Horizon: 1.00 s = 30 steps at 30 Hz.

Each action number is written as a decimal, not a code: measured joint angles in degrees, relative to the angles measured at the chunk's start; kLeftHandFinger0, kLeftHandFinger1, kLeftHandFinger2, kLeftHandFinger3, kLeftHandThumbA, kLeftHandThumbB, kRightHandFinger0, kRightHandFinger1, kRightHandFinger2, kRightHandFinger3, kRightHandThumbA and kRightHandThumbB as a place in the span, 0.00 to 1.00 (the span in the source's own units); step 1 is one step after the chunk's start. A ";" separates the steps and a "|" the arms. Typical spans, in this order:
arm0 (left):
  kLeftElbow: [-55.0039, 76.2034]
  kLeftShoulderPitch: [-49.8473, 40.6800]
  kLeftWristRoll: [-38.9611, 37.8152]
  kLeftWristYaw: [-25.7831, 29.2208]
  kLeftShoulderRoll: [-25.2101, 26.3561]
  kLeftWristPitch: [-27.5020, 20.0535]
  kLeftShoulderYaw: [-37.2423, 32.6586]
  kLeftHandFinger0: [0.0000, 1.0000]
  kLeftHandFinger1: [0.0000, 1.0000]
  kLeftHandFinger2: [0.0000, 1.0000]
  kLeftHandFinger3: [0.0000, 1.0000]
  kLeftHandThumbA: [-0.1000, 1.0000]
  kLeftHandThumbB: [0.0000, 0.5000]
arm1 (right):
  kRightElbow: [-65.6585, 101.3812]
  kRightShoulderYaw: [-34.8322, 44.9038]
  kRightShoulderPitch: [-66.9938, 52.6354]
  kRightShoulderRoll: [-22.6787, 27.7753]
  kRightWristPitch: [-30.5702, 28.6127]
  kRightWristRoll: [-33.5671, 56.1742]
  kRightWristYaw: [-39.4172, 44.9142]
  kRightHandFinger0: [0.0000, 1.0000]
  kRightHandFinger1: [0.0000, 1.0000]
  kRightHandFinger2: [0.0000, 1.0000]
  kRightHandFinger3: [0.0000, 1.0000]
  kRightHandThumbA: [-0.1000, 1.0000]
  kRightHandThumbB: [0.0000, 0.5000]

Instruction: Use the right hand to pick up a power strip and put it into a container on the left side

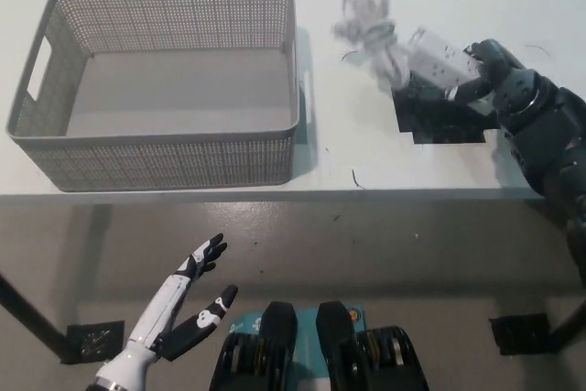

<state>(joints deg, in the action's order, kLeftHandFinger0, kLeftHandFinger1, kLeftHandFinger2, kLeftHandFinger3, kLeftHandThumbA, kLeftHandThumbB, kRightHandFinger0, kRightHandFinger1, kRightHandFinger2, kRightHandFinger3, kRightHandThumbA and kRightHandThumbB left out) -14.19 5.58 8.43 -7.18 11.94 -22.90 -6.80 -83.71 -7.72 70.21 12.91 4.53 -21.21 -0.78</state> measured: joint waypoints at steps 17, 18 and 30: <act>-1.30 0.31 0.13 -0.01 0.73 0.00 0.01 1.00 1.00 1.00 1.00 0.80 0.24 | -0.57 21.80 1.62 -2.43 -0.30 13.59 2.37 0.04 0.37 0.65 0.28 0.00 0.30; -1.29 0.32 0.13 -0.02 0.79 0.00 0.01 1.00 1.00 1.00 1.00 0.80 0.24 | -0.54 21.63 2.38 -2.69 -0.35 13.73 2.50 0.03 0.36 0.65 0.26 0.00 0.27; -1.31 0.63 0.12 -0.70 0.97 -0.01 -0.17 1.00 1.00 1.00 1.00 0.80 0.25 | 0.41 20.99 10.06 -6.84 -0.44 15.48 5.22 0.01 0.36 0.67 0.61 0.00 0.33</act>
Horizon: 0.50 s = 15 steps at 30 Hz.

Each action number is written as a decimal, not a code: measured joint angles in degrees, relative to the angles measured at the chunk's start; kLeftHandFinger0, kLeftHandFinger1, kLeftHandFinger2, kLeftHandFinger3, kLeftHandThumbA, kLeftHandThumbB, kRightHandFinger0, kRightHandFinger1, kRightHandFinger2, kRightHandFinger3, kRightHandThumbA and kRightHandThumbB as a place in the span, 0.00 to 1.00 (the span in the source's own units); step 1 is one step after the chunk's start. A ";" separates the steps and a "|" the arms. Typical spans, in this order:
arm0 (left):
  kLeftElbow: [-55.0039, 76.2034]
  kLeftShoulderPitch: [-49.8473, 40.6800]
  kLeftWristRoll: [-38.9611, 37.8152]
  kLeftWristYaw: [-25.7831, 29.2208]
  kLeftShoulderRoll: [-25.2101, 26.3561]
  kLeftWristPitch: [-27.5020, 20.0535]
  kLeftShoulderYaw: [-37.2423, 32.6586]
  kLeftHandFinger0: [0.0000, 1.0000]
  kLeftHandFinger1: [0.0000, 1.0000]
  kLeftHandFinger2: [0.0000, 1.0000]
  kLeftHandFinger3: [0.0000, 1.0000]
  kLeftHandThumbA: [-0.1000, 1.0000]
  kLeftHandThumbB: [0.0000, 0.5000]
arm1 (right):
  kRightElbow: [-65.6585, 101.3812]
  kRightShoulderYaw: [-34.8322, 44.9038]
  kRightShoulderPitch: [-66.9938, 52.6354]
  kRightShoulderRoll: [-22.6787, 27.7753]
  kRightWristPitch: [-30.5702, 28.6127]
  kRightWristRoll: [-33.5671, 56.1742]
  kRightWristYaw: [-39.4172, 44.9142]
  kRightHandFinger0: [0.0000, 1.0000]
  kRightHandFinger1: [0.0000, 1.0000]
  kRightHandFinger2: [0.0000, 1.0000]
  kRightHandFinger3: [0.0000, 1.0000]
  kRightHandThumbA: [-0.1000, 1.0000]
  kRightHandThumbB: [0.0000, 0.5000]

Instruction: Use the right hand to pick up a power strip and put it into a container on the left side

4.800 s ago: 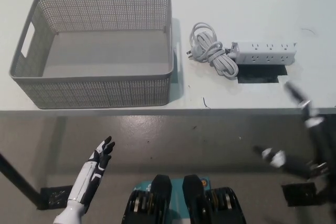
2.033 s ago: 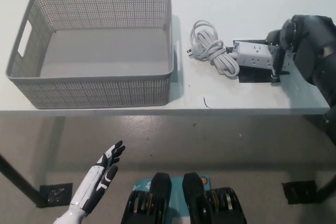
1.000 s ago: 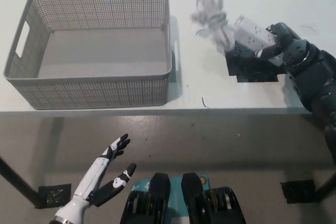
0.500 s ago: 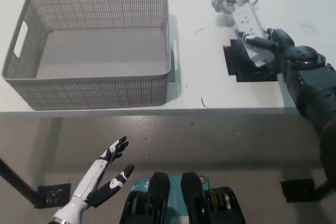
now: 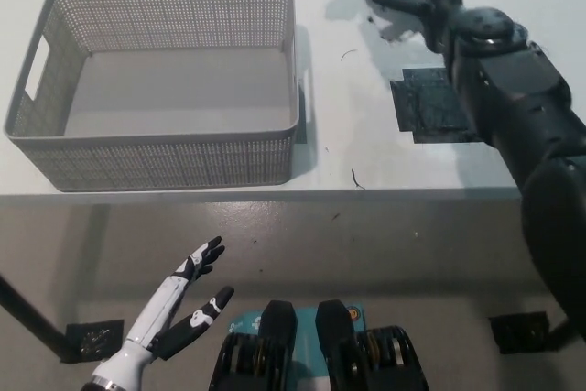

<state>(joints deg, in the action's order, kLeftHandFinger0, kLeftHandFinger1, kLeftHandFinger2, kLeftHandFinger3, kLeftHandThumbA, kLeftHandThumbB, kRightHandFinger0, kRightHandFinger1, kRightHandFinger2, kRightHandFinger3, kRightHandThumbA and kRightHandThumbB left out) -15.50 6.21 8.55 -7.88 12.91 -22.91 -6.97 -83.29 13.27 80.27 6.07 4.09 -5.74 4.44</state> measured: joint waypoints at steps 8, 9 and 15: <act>0.00 0.02 0.00 -0.40 0.14 -0.02 -0.53 1.00 1.00 1.00 1.00 0.79 0.25 | 1.26 -3.55 3.87 -2.50 -0.35 -0.02 1.96 0.00 0.21 0.51 0.04 0.00 0.31; 0.00 0.02 0.00 -0.60 0.20 0.00 -0.65 1.00 1.00 1.00 1.00 0.79 0.26 | 1.62 -4.69 4.44 -2.79 -0.81 -0.06 2.71 0.00 0.24 0.53 0.08 0.00 0.32; -0.02 0.33 0.00 -1.34 0.38 0.02 -1.15 1.00 1.00 1.00 1.00 0.85 0.25 | 2.98 -9.39 5.02 -4.83 -2.40 -0.47 5.13 0.00 0.25 0.52 0.02 0.00 0.38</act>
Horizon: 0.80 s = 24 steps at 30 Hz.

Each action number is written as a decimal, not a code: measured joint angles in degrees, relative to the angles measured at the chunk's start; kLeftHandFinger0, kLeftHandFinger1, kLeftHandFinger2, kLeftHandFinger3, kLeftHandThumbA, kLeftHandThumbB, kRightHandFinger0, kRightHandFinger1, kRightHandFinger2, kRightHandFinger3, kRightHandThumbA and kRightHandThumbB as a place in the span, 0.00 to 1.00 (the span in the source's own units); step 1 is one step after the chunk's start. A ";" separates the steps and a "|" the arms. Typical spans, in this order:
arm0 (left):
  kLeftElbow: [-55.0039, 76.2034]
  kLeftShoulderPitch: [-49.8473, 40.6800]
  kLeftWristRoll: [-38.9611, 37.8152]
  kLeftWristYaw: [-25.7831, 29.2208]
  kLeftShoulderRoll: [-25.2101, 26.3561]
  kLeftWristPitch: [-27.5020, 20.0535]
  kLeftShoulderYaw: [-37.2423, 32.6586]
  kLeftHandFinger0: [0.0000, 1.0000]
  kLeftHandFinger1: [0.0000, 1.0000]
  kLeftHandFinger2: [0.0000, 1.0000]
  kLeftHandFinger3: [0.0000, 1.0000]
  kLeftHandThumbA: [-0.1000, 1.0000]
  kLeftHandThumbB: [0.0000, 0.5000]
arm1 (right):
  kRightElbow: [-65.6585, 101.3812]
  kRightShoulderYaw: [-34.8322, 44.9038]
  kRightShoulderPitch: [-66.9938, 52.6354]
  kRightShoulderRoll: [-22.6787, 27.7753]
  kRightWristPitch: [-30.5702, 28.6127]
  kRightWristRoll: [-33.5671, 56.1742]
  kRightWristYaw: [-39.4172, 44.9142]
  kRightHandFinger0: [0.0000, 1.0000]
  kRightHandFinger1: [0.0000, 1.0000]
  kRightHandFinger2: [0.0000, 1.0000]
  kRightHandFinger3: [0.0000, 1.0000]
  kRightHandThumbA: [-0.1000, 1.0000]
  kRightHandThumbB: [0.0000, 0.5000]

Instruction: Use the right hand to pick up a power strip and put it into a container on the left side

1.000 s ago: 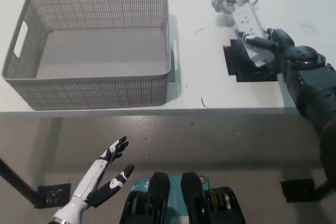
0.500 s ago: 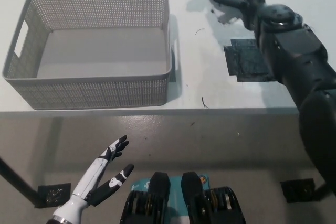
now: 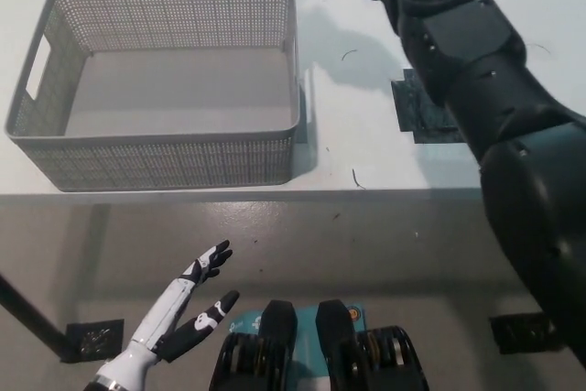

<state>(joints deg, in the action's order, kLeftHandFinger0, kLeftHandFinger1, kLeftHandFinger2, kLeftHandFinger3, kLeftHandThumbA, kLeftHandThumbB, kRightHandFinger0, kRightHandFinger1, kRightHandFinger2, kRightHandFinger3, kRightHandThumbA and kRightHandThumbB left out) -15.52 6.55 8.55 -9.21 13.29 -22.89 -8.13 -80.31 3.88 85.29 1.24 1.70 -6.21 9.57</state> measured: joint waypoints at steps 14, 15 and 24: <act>-0.17 0.79 -0.11 -1.31 0.03 0.21 -0.75 1.00 1.00 1.00 1.00 0.87 0.27 | -1.05 -18.92 -0.12 -6.93 -1.24 -8.03 1.01 0.21 0.64 0.89 0.75 0.00 0.33; -0.18 0.86 -0.11 -1.39 0.03 0.21 -0.76 1.00 1.00 1.00 1.00 0.87 0.28 | -1.29 -20.10 -0.19 -7.30 -1.26 -8.64 1.01 0.49 0.89 0.99 0.77 0.00 0.39; -0.21 1.94 -0.11 -2.22 0.12 0.19 -1.06 1.00 1.00 1.00 1.00 0.86 0.30 | -1.74 -29.85 -0.37 -7.97 -0.81 -13.79 3.46 1.00 1.00 1.00 1.00 0.79 1.00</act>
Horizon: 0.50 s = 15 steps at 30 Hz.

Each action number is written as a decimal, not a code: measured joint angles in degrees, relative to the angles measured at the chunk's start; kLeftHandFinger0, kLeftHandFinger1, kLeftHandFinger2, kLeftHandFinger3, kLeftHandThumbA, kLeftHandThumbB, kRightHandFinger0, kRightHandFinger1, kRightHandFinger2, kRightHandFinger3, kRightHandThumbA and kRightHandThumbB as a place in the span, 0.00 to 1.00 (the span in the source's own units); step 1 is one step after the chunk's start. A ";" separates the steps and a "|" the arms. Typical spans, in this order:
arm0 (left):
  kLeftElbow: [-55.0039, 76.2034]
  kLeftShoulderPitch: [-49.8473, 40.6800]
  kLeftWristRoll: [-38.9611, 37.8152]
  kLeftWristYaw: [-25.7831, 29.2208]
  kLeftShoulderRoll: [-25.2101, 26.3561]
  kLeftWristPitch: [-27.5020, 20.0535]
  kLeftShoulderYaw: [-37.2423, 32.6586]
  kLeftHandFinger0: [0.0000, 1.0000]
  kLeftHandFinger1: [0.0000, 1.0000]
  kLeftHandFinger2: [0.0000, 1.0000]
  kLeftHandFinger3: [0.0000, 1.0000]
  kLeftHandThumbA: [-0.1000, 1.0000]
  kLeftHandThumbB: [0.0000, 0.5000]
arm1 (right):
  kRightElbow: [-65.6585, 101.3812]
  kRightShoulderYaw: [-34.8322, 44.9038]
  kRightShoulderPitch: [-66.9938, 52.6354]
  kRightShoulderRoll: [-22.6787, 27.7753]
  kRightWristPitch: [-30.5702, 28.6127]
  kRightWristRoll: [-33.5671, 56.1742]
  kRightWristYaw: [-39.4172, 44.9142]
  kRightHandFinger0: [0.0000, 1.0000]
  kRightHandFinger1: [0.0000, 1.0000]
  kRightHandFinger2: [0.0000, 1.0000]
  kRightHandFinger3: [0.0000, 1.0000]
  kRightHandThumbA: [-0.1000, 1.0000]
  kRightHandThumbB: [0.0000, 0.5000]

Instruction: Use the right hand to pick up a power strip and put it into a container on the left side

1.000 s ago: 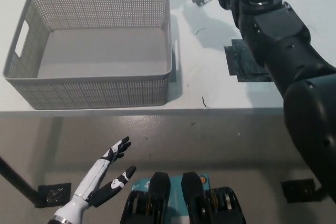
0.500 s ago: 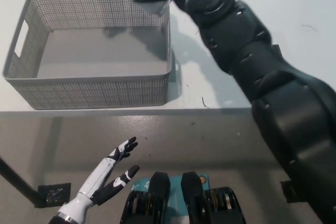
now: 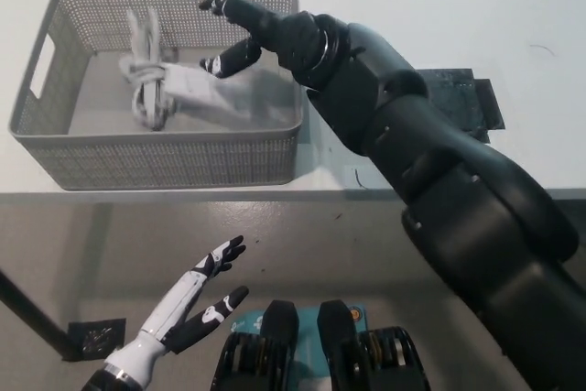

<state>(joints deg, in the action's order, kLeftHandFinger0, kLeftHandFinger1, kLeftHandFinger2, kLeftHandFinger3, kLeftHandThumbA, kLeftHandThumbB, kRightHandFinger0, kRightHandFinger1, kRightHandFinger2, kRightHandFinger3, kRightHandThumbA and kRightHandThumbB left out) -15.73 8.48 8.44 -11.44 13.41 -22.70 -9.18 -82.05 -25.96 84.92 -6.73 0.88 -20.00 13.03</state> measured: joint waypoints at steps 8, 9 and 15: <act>-0.10 0.78 -0.03 -0.58 0.00 0.00 -0.03 1.00 1.00 1.00 1.00 0.88 0.33 | 0.22 -1.85 0.16 0.75 -0.68 -2.07 -0.37 1.00 1.00 1.00 1.00 1.00 1.00; -0.12 0.78 -0.03 -0.69 0.00 0.00 -0.03 1.00 1.00 1.00 1.00 0.88 0.33 | 0.28 -1.46 0.23 0.96 -1.02 -2.03 -0.53 1.00 1.00 1.00 1.00 1.00 1.00; -0.56 0.78 -0.01 -1.01 -0.01 -0.05 -0.03 1.00 1.00 1.00 1.00 0.89 0.35 | 2.75 5.12 1.87 4.48 -5.77 -0.25 -2.98 1.00 1.00 1.00 1.00 1.00 0.98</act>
<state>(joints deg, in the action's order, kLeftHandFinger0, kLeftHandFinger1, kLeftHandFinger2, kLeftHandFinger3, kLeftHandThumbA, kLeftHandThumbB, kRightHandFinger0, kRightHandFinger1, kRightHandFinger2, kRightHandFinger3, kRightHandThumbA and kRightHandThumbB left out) -16.29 9.26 8.43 -12.44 13.40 -22.75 -9.21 -79.30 -20.85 86.79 -2.25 -4.89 -20.25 10.05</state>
